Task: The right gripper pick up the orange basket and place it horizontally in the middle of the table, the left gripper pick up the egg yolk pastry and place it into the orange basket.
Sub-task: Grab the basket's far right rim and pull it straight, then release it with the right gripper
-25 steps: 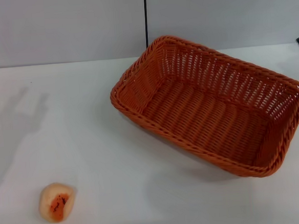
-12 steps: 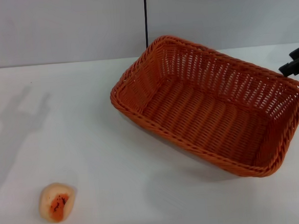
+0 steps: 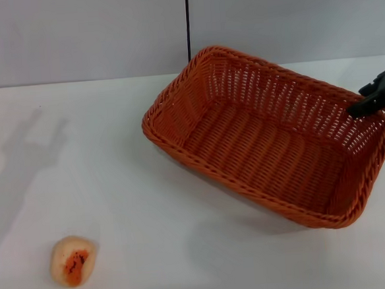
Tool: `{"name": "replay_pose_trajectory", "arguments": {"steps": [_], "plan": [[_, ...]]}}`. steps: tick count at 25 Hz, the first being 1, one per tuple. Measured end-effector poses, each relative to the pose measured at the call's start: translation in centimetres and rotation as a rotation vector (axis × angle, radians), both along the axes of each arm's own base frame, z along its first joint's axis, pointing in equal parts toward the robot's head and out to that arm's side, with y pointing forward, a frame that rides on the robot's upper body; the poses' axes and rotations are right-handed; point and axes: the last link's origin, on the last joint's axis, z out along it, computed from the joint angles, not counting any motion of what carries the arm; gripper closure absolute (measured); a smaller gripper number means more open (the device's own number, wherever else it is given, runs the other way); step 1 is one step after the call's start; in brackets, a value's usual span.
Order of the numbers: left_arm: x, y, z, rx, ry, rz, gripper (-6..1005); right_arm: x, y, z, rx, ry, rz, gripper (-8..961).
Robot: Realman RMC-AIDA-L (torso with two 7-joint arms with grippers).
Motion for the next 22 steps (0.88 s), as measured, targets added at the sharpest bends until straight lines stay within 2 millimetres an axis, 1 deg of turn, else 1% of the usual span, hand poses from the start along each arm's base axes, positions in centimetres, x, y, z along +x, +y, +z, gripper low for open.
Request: {"name": "replay_pose_trajectory", "arguments": {"steps": [8, 13, 19, 22], "plan": [[0.3, 0.5, -0.2, -0.009, -0.006, -0.004, 397, 0.1, -0.2, -1.8, -0.031, 0.015, 0.012, 528], [0.3, 0.5, -0.2, -0.01, -0.006, -0.004, 397, 0.3, -0.3, -2.1, -0.039, 0.022, 0.006, 548], [0.1, 0.4, -0.3, -0.013, -0.007, 0.004, 396, 0.5, -0.5, -2.0, -0.037, 0.026, 0.006, 770], [0.1, 0.5, -0.3, -0.016, -0.007, 0.008, 396, 0.3, -0.6, -2.1, -0.046, 0.045, 0.016, 788]]}}
